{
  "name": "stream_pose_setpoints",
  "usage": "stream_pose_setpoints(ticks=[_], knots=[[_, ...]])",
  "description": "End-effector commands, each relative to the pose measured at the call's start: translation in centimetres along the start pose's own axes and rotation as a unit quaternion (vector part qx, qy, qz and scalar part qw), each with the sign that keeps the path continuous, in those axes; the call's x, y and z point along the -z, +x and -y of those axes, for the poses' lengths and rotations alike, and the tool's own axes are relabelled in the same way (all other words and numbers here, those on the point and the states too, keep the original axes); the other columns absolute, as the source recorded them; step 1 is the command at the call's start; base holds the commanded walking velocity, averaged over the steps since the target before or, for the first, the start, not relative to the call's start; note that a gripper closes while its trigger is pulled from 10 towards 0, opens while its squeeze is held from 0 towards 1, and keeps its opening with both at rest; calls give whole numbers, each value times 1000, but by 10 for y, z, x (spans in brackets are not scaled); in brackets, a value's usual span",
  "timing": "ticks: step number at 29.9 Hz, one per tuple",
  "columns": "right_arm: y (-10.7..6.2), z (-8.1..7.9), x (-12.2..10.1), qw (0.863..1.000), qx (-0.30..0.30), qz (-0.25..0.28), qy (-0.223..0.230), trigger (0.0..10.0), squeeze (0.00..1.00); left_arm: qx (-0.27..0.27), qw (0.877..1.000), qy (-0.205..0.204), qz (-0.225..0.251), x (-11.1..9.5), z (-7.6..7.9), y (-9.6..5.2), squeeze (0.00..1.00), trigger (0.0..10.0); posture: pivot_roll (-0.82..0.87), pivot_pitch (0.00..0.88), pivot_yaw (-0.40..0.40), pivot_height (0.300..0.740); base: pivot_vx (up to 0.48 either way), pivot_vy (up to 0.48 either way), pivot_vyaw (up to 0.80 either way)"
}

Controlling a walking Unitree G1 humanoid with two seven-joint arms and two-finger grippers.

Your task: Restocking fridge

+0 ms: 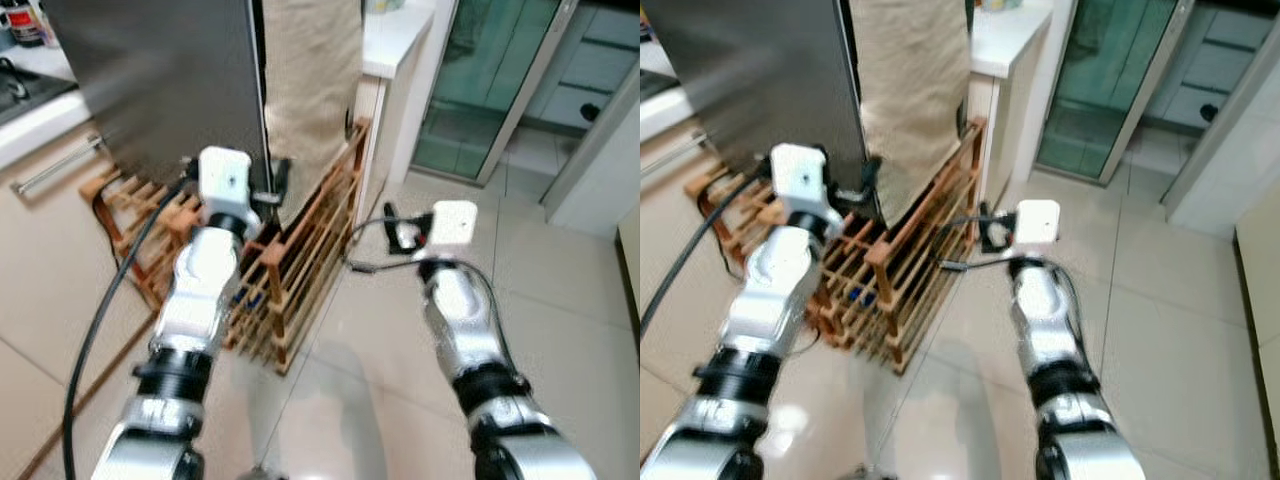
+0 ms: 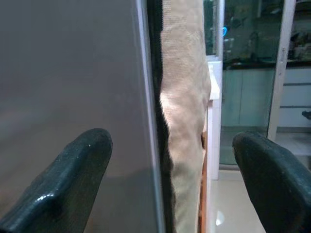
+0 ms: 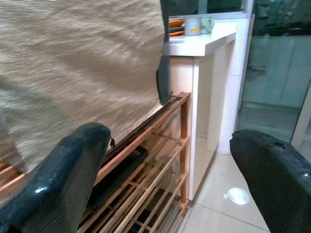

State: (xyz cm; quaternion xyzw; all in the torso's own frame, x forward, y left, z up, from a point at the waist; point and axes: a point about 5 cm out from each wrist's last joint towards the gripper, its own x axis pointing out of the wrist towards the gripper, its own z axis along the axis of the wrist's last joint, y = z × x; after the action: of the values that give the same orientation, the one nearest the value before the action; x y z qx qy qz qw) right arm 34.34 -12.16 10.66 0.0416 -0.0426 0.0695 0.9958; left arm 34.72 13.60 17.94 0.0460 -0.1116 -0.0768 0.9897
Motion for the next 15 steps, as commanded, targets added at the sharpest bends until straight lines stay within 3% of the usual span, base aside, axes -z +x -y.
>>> stream_pose_setpoints(ticks=[1, 4, 11, 15], knots=[[-1, 7, -3, 1000, 9, 10, -5, 10000, 0, 20, 1000, 1, -1, -1, 10, 1, 0, 10000, -102, 0, 20, 740, 262, 401, 0], [-2, 7, -3, 1000, 10, 10, -5, 10000, 0, 22, 1000, 0, -2, -1, 12, 1, 0, 10000, -103, 0, 21, 740, 175, 372, 0], [-2, 5, -2, 1000, 9, 9, -4, 10000, 0, 31, 999, -4, 6, -3, 17, 1, 0, 10000, -102, 0, 22, 740, 0, 0, 0], [-2, 5, -2, 1000, 8, 9, -4, 10000, 0, 28, 1000, -4, 11, -5, 17, 2, 0, 10000, -100, 0, 21, 740, 380, 0, 0]])
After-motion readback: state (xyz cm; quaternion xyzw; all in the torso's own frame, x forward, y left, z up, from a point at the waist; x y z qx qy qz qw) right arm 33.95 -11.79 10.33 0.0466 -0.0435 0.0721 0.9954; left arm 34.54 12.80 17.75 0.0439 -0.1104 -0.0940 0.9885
